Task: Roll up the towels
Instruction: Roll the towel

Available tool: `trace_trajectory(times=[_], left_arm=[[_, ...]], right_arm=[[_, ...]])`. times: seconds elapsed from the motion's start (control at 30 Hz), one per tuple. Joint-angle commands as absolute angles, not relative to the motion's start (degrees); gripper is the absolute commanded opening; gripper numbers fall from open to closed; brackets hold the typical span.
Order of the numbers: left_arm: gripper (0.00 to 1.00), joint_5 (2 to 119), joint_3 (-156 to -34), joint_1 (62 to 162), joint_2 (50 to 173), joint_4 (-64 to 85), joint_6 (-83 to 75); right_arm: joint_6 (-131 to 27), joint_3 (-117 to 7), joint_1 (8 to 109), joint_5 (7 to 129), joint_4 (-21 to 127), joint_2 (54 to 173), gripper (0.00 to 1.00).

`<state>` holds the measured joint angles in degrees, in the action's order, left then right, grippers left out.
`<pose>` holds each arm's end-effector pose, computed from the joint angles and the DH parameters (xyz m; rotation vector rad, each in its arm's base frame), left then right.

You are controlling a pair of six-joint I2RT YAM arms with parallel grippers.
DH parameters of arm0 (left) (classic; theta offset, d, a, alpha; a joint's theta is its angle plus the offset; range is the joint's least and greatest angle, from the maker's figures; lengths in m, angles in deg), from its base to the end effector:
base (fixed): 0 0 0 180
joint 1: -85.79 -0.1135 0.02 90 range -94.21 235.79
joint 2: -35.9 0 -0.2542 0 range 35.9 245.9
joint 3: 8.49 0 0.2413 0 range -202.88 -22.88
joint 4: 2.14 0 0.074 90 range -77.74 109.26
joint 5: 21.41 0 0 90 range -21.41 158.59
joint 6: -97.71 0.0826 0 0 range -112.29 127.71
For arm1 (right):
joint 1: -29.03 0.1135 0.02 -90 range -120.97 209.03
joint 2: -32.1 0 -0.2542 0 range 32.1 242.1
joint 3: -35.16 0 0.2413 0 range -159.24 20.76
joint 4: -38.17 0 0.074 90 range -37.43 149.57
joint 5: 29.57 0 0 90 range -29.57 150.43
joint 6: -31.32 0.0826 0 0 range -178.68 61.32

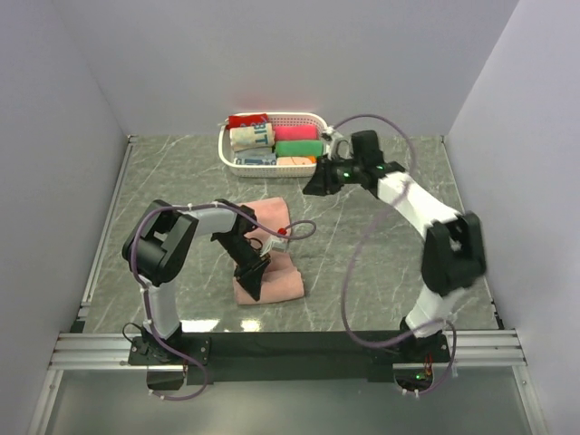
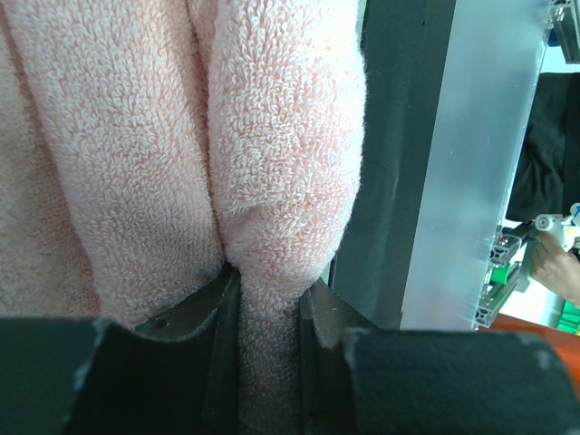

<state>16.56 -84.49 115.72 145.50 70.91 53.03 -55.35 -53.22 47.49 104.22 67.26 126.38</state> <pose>0.2019 -0.1914 0.0999 -1.4813 -2.2346 1.3458 0.3504 0.1772 0.2656 -0.7200 2.0464 1.0469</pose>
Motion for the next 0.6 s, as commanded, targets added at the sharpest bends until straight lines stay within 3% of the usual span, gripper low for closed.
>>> trace_trajectory(times=[0.0,0.27,0.57], left_arm=[[0.1,30.35,-81.77,115.85,146.55,64.99,56.22],[0.1,31.14,-80.01,115.85,145.85,63.85,56.22],[0.11,32.02,-81.15,116.2,146.99,64.46,57.1]], right_arm=[[-50.69,-61.05,49.76,110.7,70.94,137.47,0.33],[-48.05,-70.21,57.68,109.04,68.05,150.56,0.32],[-38.83,-77.85,58.82,94.98,65.93,165.16,0.27]])
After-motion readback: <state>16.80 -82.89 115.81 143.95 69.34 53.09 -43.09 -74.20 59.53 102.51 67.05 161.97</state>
